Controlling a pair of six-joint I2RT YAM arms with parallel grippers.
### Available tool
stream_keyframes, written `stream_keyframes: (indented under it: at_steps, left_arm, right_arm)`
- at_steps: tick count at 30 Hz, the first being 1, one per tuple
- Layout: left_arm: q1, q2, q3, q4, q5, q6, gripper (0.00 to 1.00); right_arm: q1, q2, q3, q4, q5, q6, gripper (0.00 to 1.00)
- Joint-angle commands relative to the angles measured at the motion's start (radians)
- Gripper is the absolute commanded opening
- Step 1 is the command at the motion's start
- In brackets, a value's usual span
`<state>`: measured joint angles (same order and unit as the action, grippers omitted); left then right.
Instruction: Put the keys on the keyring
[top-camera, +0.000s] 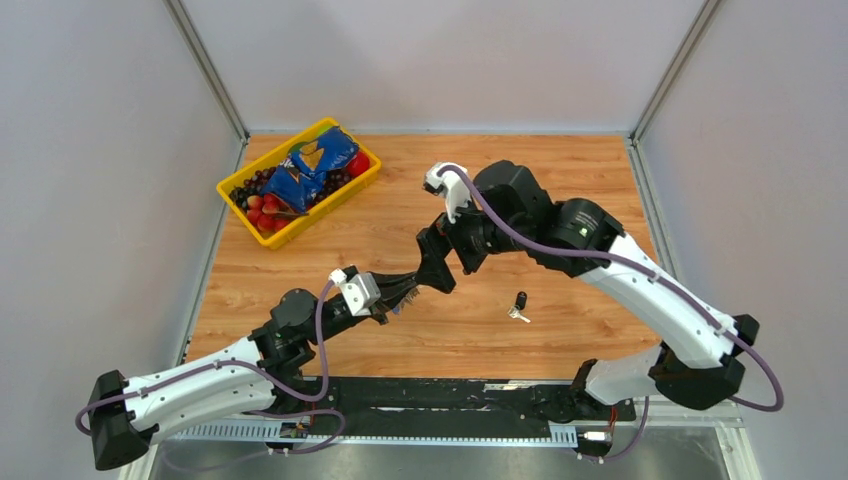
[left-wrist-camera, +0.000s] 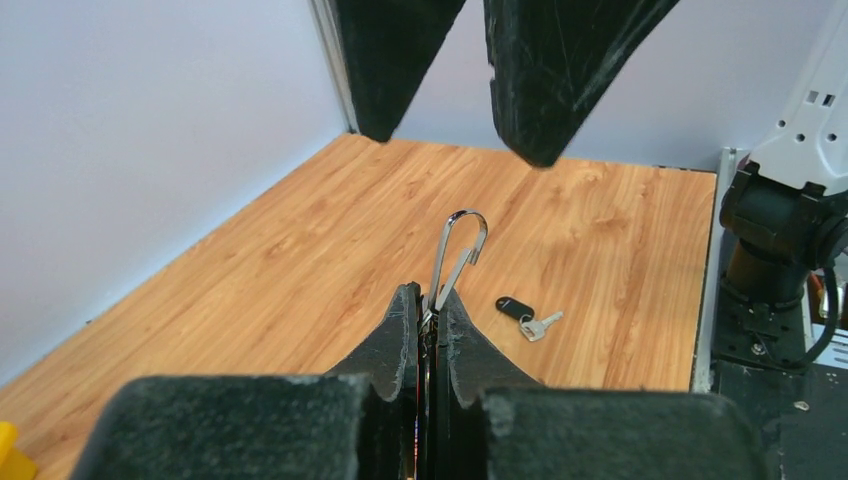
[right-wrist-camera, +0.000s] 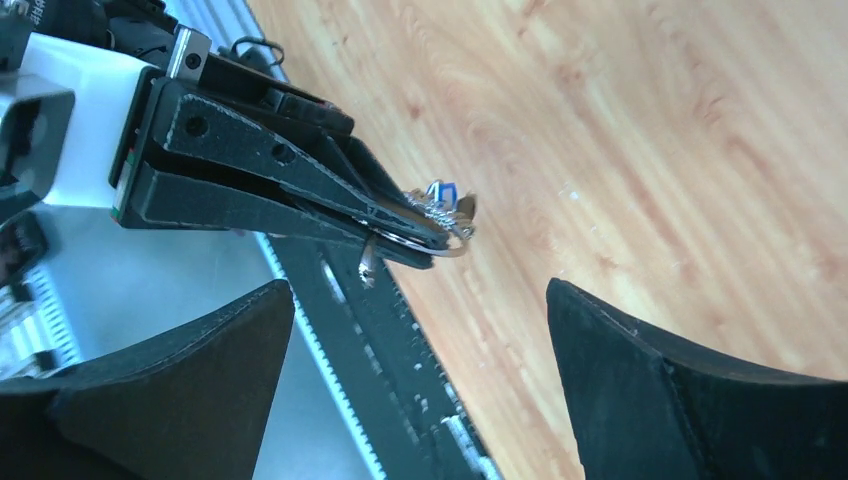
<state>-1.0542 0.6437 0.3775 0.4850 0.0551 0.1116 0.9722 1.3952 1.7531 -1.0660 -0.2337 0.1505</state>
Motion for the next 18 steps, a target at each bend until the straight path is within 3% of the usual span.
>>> stream_keyframes:
  at_steps: [1, 7, 11, 18]
  left_arm:
    - [-0.006, -0.032, 0.066, -0.011, 0.035, -0.044, 0.00]
    - [-0.006, -0.049, 0.114, -0.062, 0.070, -0.103, 0.00]
    - [-0.004, -0.044, 0.158, -0.124, 0.081, -0.176, 0.00]
    - [-0.005, -0.057, 0.206, -0.211, 0.077, -0.312, 0.00]
  right_arm:
    - [0.001, -0.140, -0.101, 0.240, 0.111, -0.109, 1.00]
    - [0.001, -0.299, -0.308, 0.460, 0.231, -0.064, 1.00]
    - [0.001, -0.347, -0.373, 0.499, 0.110, -0.122, 1.00]
    - [0.000, -0.422, -0.463, 0.565, 0.072, -0.115, 1.00]
